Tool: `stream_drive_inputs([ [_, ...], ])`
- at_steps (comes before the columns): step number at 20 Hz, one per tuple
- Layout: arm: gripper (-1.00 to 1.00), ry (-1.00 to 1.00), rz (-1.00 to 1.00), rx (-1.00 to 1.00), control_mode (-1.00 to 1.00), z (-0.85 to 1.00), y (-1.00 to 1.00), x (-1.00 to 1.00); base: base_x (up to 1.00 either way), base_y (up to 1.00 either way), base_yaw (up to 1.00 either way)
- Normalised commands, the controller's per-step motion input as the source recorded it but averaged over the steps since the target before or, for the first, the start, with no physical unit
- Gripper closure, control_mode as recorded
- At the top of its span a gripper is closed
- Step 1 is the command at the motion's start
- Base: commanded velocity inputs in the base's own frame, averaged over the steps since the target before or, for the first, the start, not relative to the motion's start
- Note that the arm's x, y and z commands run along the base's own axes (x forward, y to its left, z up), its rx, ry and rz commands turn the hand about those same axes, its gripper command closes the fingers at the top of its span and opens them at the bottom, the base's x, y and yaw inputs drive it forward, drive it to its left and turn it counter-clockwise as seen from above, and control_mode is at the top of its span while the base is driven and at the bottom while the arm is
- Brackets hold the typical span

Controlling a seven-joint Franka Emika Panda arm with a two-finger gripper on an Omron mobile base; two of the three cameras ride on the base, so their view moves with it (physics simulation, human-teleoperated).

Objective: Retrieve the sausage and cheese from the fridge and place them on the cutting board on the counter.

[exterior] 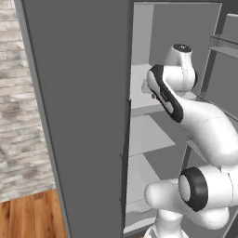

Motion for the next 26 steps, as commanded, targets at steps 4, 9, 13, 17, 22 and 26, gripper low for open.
stream_drive_inputs([
  [4, 1.0, -0.09, 0.07, 0.0, -1.0, 0.38, 0.0, -1.0, 0.0, 0.0, 0.0],
  [9, 1.0, -0.02, 0.08, 0.0, -1.0, 0.04, 0.0, -1.0, 0.0, 0.0, 0.0],
  [13, 1.0, -0.03, 0.05, 0.0, -1.0, 0.0, 0.0, -1.0, 0.0, 0.0, 0.0],
  [17, 1.0, -0.02, 0.01, 0.0, -1.0, -0.1, 0.0, -1.0, 0.0, 0.0, 0.0],
  [22, 1.0, 0.0, 0.0, -0.04, -1.0, -0.48, 0.0, -1.0, 0.0, 0.0, 0.0],
  [26, 1.0, 0.0, 0.0, -0.01, -1.0, -0.5, 0.0, -0.94, 0.0, 0.0, 0.0],
])
